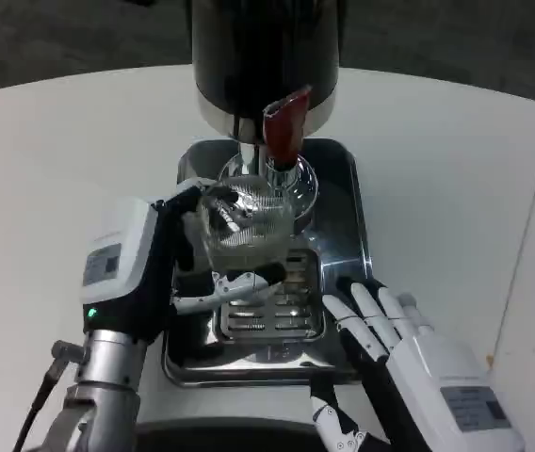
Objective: Grasp the cup under the faucet to collect the drink, then remove the cup.
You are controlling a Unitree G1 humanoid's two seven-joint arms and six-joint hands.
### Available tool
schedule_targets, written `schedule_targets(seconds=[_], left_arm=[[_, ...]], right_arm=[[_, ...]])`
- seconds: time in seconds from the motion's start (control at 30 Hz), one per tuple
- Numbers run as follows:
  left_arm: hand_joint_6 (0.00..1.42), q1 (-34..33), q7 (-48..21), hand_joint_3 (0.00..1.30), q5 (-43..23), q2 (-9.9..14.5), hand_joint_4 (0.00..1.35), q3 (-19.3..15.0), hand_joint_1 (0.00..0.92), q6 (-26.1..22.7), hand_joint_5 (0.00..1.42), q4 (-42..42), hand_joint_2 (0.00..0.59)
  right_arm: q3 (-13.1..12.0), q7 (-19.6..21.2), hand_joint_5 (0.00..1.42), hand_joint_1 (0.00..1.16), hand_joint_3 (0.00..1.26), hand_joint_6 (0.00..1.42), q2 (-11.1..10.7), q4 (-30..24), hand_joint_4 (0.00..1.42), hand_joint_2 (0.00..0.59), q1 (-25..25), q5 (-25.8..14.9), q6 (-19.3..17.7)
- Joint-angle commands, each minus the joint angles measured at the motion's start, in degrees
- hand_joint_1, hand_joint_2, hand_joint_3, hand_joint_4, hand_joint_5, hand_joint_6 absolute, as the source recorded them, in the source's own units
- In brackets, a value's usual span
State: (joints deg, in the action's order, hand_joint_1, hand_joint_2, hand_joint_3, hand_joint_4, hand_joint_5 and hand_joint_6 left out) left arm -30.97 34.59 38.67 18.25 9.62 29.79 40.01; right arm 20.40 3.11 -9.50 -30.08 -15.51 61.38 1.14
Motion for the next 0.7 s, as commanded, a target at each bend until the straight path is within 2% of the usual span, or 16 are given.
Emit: schedule_targets(seconds=[0.03, 0.3, 0.43, 0.47, 0.5, 0.53, 0.6, 0.7], left_arm=[[1.28, -0.55, 1.43, 0.91, -0.45, -0.78, 1.01, 1.68, 0.569, 1.81, 1.13, 0.60, 0.089], [1.25, -1.29, 0.99, 0.92, -0.78, -1.09, 1.01, 3.15, 0.560, 1.85, 1.13, 1.51, 0.092], [1.18, -1.57, 1.42, 0.90, -0.22, -0.90, 0.99, 3.66, 0.546, 1.45, 1.11, 1.88, 0.094], [1.12, -1.59, 1.40, 0.86, -0.31, -0.85, 0.95, 3.70, 0.531, 1.46, 1.08, 2.05, 0.086], [1.01, -1.59, 1.17, 0.79, -0.45, -0.69, 0.85, 3.73, 0.487, 1.46, 1.01, 2.23, 0.075], [0.89, -1.58, 0.63, 0.68, -0.74, -0.46, 0.73, 3.70, 0.405, 1.54, 0.92, 2.41, 0.082], [0.73, -1.60, -0.34, 0.55, -1.34, -0.08, 0.59, 3.63, 0.299, 1.92, 0.81, 2.77, 0.091], [0.55, -1.41, -0.51, 0.37, -1.67, 0.33, 0.40, 3.62, 0.217, 2.62, 0.67, 3.06, 0.080]], right_arm=[[-0.50, -0.08, 0.00, 0.29, 0.14, 0.04, 0.31, -0.93, 0.03, 0.581, -0.75, -0.34, 0.74], [-0.49, -0.05, 0.02, 0.30, 0.14, 0.07, 0.83, -0.59, 0.03, 0.581, -0.59, -0.34, 1.33], [-0.79, -0.12, 0.02, 0.30, 0.14, 0.07, 0.84, -0.59, 0.03, 0.581, -0.60, -0.44, 1.58], [-0.84, -0.11, 0.02, 0.30, 0.14, 0.07, 0.84, -0.58, 0.03, 0.581, -0.61, -0.48, 1.63], [-0.92, -0.10, 0.03, 0.30, 0.15, 0.07, 0.90, -0.54, 0.03, 0.581, -0.63, -0.59, 1.72], [-0.98, -0.08, 0.03, 0.30, 0.15, 0.07, 0.93, -0.48, 0.03, 0.581, -0.63, -0.70, 1.77], [-1.02, -0.07, 0.03, 0.30, 0.15, 0.08, 1.05, -0.21, 0.04, 0.581, -0.44, -0.94, 1.85], [-0.97, -0.11, 0.03, 0.30, 0.15, 0.08, 1.24, 0.19, 0.04, 0.581, -0.08, -1.16, 1.95]])
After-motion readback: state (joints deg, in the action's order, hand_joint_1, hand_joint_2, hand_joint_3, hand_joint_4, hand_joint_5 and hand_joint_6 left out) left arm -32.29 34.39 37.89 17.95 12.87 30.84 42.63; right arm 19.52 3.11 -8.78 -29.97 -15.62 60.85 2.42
